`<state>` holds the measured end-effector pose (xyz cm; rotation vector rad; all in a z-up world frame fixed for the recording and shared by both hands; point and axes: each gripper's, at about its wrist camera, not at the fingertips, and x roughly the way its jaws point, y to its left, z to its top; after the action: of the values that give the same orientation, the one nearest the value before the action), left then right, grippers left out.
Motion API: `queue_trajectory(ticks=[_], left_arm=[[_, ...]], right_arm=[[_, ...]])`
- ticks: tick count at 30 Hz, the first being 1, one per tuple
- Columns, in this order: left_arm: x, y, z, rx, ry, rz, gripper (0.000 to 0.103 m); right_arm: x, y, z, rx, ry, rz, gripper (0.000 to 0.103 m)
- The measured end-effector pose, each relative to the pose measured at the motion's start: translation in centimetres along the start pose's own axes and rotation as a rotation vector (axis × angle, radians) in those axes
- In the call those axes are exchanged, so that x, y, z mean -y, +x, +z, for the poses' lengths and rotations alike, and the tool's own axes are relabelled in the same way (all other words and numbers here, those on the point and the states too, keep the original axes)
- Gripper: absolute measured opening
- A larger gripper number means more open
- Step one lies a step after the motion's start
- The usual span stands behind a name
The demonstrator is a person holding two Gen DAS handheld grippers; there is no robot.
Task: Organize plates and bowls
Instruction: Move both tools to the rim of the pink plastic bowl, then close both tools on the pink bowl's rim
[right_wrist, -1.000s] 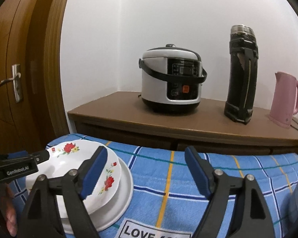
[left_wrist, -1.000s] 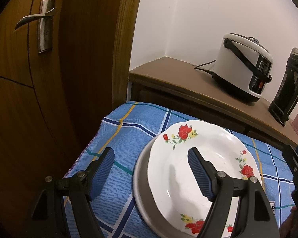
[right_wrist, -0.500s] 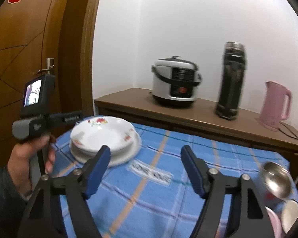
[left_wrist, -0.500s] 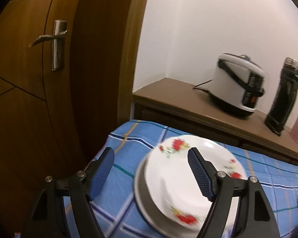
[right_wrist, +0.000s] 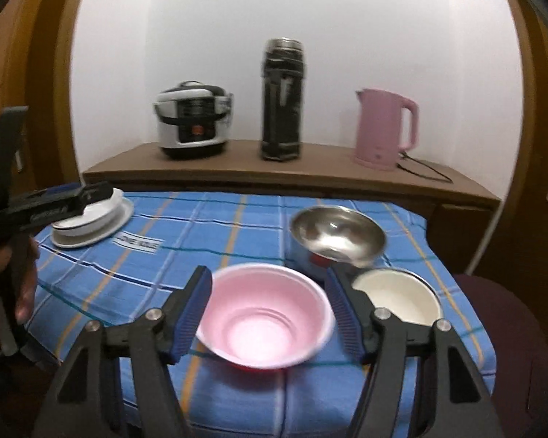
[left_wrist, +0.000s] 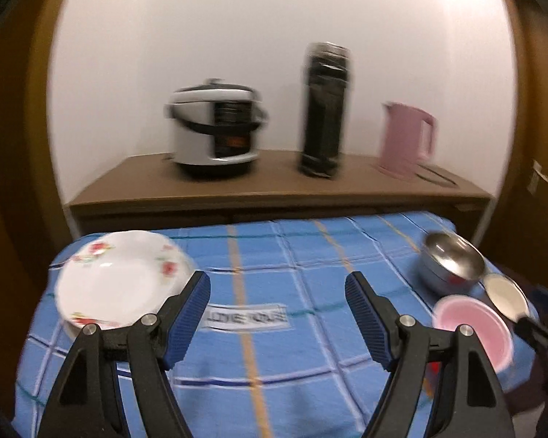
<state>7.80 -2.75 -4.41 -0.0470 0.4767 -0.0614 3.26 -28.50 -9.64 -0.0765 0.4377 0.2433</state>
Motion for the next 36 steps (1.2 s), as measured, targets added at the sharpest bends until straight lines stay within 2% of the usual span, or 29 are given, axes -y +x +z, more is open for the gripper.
queue_trajectory(ticks=[7, 10, 15, 17, 20, 22, 25, 27, 29, 31, 36], left_arm=[[3.4, 1.1, -1.4, -0.086, 0.019, -0.089, 0.078], [4.6, 1.0, -2.0, -0.115, 0.014, -0.112, 0.078], [6.9, 0.8, -2.4, -0.148, 0.024, -0.210, 0.078], [7.9, 1.1, -2.6, -0.173, 0.033, -0.252, 0.078], [9.1, 1.2, -2.9, -0.184, 0.063, -0.272, 0.077], [9.6, 1.4, -3.1, -0.191, 0.075, -0.295, 0.061], [10.3, 2.0, -3.2, -0.208, 0.091, -0.308, 0.050], [10.7, 2.6, -3.4, -0.230, 0.092, -0.319, 0.045], [10.8, 3.0, -3.6, -0.249, 0.083, -0.335, 0.044], [11.0, 3.2, -3.7, -0.260, 0.084, -0.340, 0.032], [11.4, 3.2, -3.7, -0.263, 0.089, -0.335, 0.029]], right_arm=[[0.8, 0.1, -1.1, -0.024, -0.004, -0.019, 0.065], [1.3, 0.8, -1.7, -0.054, 0.012, -0.011, 0.058], [2.3, 1.5, -2.4, -0.093, 0.037, 0.001, 0.043], [2.6, 1.8, -2.6, -0.101, 0.051, 0.004, 0.042], [3.0, 2.3, -2.7, -0.114, 0.061, 0.012, 0.037], [3.2, 2.6, -2.8, -0.128, 0.066, 0.016, 0.034], [3.5, 2.9, -2.9, -0.135, 0.073, 0.025, 0.029], [3.6, 3.1, -3.0, -0.139, 0.075, 0.032, 0.027], [3.7, 3.3, -3.0, -0.143, 0.078, 0.037, 0.023], [3.6, 3.4, -3.0, -0.145, 0.076, 0.041, 0.018], [3.6, 3.3, -3.0, -0.132, 0.075, 0.043, 0.016]])
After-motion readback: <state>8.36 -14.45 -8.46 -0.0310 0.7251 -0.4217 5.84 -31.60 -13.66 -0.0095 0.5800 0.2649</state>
